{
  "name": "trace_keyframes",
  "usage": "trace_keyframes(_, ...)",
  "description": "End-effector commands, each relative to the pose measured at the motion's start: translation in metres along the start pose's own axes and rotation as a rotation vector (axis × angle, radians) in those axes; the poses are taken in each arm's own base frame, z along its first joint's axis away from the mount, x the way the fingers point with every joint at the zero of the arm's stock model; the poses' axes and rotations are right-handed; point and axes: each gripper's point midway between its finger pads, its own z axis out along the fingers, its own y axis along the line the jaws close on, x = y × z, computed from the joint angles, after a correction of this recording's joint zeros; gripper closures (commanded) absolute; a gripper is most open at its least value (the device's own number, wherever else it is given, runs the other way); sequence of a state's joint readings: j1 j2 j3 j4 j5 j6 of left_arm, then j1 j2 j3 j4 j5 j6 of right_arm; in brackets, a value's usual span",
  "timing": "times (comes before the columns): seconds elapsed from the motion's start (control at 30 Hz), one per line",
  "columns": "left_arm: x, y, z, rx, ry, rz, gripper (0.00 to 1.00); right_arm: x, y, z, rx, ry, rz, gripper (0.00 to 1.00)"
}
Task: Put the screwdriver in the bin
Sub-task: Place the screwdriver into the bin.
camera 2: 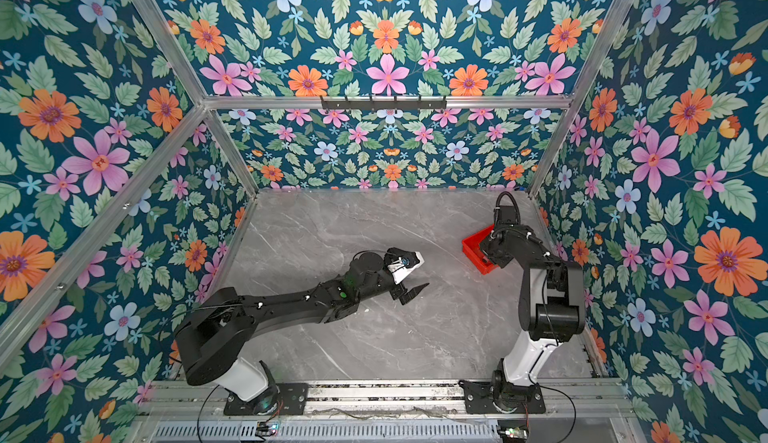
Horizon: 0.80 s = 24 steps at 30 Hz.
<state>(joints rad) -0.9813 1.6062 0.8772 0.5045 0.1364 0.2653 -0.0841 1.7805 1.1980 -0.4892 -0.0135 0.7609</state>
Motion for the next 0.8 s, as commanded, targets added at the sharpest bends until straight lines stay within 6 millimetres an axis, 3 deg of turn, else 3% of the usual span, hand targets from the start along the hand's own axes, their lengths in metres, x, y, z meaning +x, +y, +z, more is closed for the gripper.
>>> trace_keyframes(0.0, -0.005, 0.002, -0.001, -0.008, -0.009, -0.005, 0.00, -0.008, 0.002, 0.010, 0.014, -0.024, 0.045, 1.00)
trace_keyframes(0.1, -0.004, 0.002, -0.002, -0.013, -0.009, -0.003, 0.00, -0.009, 0.001, 0.017, 0.027, -0.019, 0.048, 0.99)
trace_keyframes(0.33, 0.000, 0.003, -0.008, -0.023, -0.006, -0.007, 0.00, -0.015, 0.004, 0.009, 0.014, -0.049, 0.033, 0.78)
trace_keyframes(0.67, -0.002, 0.011, -0.016, -0.072, -0.024, -0.037, 0.00, -0.023, 0.015, -0.032, -0.087, -0.150, -0.039, 0.38)
trace_keyframes(0.77, -0.001, 0.018, -0.021, -0.094, -0.024, -0.050, 0.00, -0.024, 0.016, -0.054, -0.123, -0.190, -0.065, 0.29)
